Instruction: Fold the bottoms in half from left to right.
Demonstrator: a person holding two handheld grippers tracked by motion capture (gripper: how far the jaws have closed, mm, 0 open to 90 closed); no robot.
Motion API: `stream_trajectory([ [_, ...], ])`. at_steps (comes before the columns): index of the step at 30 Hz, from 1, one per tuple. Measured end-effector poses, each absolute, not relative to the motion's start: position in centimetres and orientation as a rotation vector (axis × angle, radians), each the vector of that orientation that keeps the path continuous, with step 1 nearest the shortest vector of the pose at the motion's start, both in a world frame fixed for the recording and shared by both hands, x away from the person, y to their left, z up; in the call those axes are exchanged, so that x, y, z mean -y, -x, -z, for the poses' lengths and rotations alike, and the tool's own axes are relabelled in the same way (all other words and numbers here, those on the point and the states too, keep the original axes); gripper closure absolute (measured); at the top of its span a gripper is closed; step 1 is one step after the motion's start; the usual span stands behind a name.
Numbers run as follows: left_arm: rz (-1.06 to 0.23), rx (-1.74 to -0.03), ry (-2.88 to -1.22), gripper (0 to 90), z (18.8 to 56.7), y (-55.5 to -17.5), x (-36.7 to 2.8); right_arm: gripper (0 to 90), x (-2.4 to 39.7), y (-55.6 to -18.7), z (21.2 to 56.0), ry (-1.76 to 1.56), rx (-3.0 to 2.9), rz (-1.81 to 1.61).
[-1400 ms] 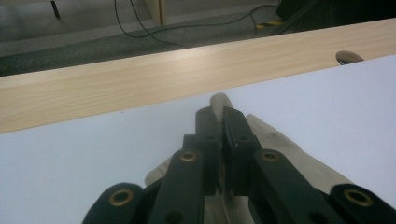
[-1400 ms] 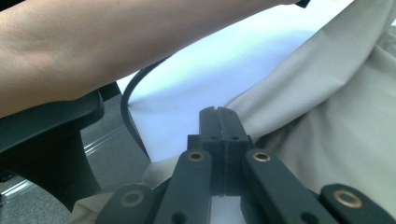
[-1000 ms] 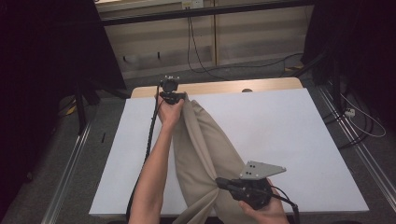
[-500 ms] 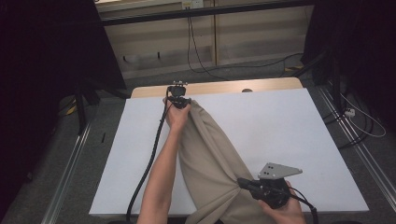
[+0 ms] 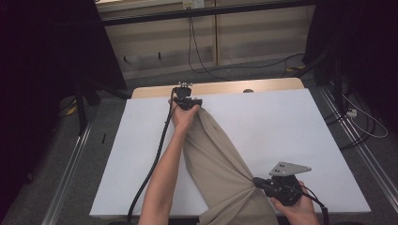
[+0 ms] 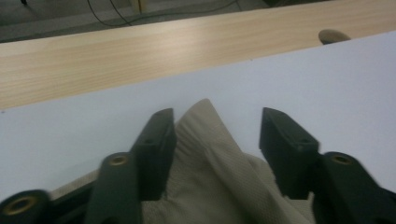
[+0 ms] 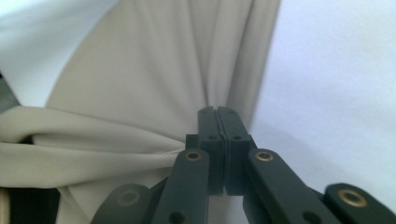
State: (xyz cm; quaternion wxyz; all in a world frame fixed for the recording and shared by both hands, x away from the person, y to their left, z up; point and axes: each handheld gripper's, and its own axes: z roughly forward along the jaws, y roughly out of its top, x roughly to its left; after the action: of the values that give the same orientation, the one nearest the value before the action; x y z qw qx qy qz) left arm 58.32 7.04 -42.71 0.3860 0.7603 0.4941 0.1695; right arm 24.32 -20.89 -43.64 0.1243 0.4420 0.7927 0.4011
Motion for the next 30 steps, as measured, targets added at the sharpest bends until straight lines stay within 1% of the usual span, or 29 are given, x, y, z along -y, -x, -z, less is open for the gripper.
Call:
stream_trajectory([
  [1,-0.428,-1.253,-1.932,38.0,42.5,-58.0,-7.1,89.4,20.9,-24.3,43.7,-1.289,-2.317,-1.148],
  [6,-0.485,-1.153,-1.965,32.5,41.3,-55.8,-7.9,89.5,21.6,-24.1,44.0,-1.333,-2.306,-1.039],
  [8,-0.501,-1.129,-1.962,32.3,41.0,-54.9,-8.4,89.4,22.2,-24.1,43.8,-1.343,-2.286,-1.043],
  [9,-0.494,-1.118,-1.966,31.8,40.9,-54.4,-8.7,87.7,22.4,-24.3,43.6,-1.335,-2.272,-1.067],
  [10,-0.482,-1.116,-1.949,31.2,40.9,-53.9,-9.0,84.2,22.3,-24.6,43.5,-1.326,-2.265,-1.093],
  [11,-0.472,-1.105,-1.949,30.9,40.8,-53.3,-9.3,81.3,22.1,-25.1,43.3,-1.314,-2.257,-1.113],
  [12,-0.464,-1.104,-1.931,30.3,40.9,-52.7,-9.5,81.1,21.7,-25.6,43.2,-1.300,-2.254,-1.134],
  [13,-0.466,-1.093,-1.936,30.1,40.9,-52.0,-9.8,80.5,21.1,-26.2,43.1,-1.274,-2.259,-1.144],
  [15,-0.477,-1.074,-1.962,29.5,41.1,-50.6,-10.2,75.1,19.9,-27.5,43.2,-1.226,-2.287,-1.152],
  [16,-0.474,-1.065,-1.971,29.3,41.2,-50.0,-10.5,74.3,19.3,-28.2,43.4,-1.208,-2.312,-1.139],
  [20,-0.417,-1.043,-2.002,29.3,41.5,-47.0,-11.8,73.3,17.4,-30.1,44.4,-1.187,-2.360,-1.050],
  [22,-0.404,-1.020,-2.027,29.4,41.7,-45.2,-12.4,75.5,17.1,-30.4,44.8,-1.185,-2.379,-1.027],
  [24,-0.377,-0.995,-2.061,31.0,41.9,-43.2,-12.9,75.5,17.2,-30.0,44.7,-1.187,-2.375,-1.021],
  [26,-0.308,-0.964,-2.073,36.8,42.2,-40.9,-13.3,76.1,17.6,-29.4,44.4,-1.186,-2.365,-1.021],
  [29,-0.230,-0.886,-2.149,46.0,42.9,-37.1,-13.3,76.1,18.2,-28.8,44.6,-1.205,-2.372,-1.006],
  [30,-0.181,-0.868,-2.165,51.4,43.1,-35.8,-13.2,76.2,18.2,-28.7,44.8,-1.207,-2.378,-1.000],
])
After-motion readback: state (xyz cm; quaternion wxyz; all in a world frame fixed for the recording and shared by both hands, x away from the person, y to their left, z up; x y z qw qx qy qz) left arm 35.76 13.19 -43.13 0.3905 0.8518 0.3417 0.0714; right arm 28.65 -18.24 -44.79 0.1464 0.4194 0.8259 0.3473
